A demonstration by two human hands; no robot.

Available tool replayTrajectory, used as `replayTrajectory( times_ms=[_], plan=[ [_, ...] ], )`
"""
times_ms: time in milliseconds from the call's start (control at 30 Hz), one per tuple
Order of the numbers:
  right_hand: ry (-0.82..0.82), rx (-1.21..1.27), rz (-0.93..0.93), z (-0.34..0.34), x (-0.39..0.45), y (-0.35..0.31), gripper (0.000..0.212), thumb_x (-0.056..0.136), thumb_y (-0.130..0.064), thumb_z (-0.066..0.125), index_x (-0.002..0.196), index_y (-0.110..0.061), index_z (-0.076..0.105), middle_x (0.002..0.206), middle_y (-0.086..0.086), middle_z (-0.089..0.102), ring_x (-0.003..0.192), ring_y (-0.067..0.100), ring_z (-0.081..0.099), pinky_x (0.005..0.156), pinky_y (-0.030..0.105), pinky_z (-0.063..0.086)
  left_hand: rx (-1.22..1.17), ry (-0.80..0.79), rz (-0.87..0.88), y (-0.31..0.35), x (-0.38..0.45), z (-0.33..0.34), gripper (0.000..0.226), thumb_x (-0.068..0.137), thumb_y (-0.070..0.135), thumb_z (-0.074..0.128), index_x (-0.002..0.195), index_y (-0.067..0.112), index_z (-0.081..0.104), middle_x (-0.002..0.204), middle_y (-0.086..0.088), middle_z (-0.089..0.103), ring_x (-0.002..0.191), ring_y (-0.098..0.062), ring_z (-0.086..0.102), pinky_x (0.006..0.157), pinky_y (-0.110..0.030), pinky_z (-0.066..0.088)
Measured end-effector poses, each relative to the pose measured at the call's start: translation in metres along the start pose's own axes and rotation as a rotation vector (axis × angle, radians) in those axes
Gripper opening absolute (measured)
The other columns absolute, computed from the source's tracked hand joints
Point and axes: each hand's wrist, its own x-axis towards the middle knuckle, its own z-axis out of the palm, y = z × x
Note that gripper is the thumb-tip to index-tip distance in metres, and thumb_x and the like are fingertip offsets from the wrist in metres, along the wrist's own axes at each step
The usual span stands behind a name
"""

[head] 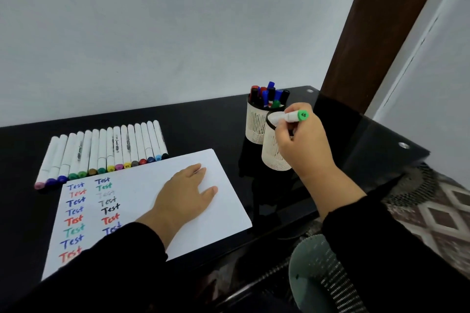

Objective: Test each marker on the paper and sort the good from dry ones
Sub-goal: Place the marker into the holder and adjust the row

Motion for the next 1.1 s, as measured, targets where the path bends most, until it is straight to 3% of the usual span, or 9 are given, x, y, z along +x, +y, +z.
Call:
replayTrajectory(
  times_ms=[100, 333, 467, 633, 867, 933, 1100],
  plan=[
    [-0.062, -0.084, 0.0, -0.002, 0.01, 0.005, 0.006, 0.092, -0.017, 0.049, 0.093, -0.011, 0.047, 0.071, -0.004, 0.045, 0.067, 0.016, 0.048, 0.057, 0.026, 0.038, -0.012, 0.014, -0.002, 0.0, 0.001, 0.0, 0.064, 0.094, 0.054, 0.036, 0.149, 0.025, 0.021, 0.155, 0.013, 0.016, 0.141, -0.01, 0.017, 0.113, -0.028, 0.018],
    [-0.308, -0.277, 0.157, -0.009, 0.039, -0.002, 0.016, 0.093, -0.026, 0.049, 0.084, -0.013, 0.048, 0.078, 0.002, 0.052, 0.072, 0.018, 0.049, 0.059, 0.028, 0.034, -0.017, 0.009, -0.012, 0.0, 0.001, 0.001, 0.064, 0.093, 0.055, 0.036, 0.149, 0.026, 0.02, 0.155, 0.014, 0.015, 0.141, -0.01, 0.016, 0.113, -0.028, 0.017],
    [-0.413, -0.277, 0.256, -0.008, 0.053, -0.005, 0.019, 0.089, -0.021, 0.052, 0.072, -0.016, 0.046, 0.068, -0.002, 0.048, 0.06, 0.01, 0.044, 0.049, 0.023, 0.031, -0.027, 0.017, -0.017, 0.0, 0.001, 0.001, 0.064, 0.093, 0.055, 0.036, 0.149, 0.026, 0.021, 0.155, 0.014, 0.015, 0.141, -0.009, 0.016, 0.113, -0.028, 0.018],
    [-0.523, -0.374, 0.278, -0.002, 0.064, -0.003, 0.028, 0.089, -0.02, 0.05, 0.063, -0.01, 0.045, 0.059, 0.004, 0.043, 0.064, 0.022, 0.045, 0.047, 0.025, 0.031, -0.024, 0.005, -0.021, 0.0, 0.002, 0.001, 0.065, 0.093, 0.055, 0.036, 0.149, 0.026, 0.02, 0.155, 0.014, 0.015, 0.141, -0.01, 0.016, 0.113, -0.03, 0.019],
    [-0.51, -0.296, 0.267, -0.003, 0.067, -0.002, 0.008, 0.086, -0.016, 0.054, 0.084, -0.009, 0.055, 0.08, 0.006, 0.055, 0.076, 0.021, 0.051, 0.06, 0.028, 0.039, -0.04, 0.014, -0.009, -0.001, 0.001, 0.002, 0.064, 0.093, 0.054, 0.037, 0.148, 0.026, 0.022, 0.154, 0.014, 0.017, 0.141, -0.01, 0.017, 0.113, -0.029, 0.019],
    [-0.489, -0.298, 0.246, -0.003, 0.065, 0.0, 0.009, 0.086, -0.017, 0.055, 0.084, -0.008, 0.055, 0.083, 0.01, 0.057, 0.075, 0.021, 0.051, 0.064, 0.029, 0.04, -0.04, 0.011, -0.01, -0.001, 0.001, 0.002, 0.063, 0.093, 0.053, 0.037, 0.148, 0.026, 0.022, 0.154, 0.014, 0.016, 0.141, -0.01, 0.017, 0.113, -0.029, 0.019],
    [-0.577, -0.386, 0.232, -0.007, 0.065, 0.001, 0.022, 0.086, -0.028, 0.063, 0.088, -0.006, 0.063, 0.082, 0.008, 0.057, 0.076, 0.018, 0.052, 0.057, 0.026, 0.038, -0.036, 0.0, -0.012, -0.001, 0.001, 0.002, 0.064, 0.093, 0.053, 0.037, 0.149, 0.026, 0.021, 0.155, 0.013, 0.016, 0.141, -0.01, 0.016, 0.113, -0.029, 0.019]
  ],
)
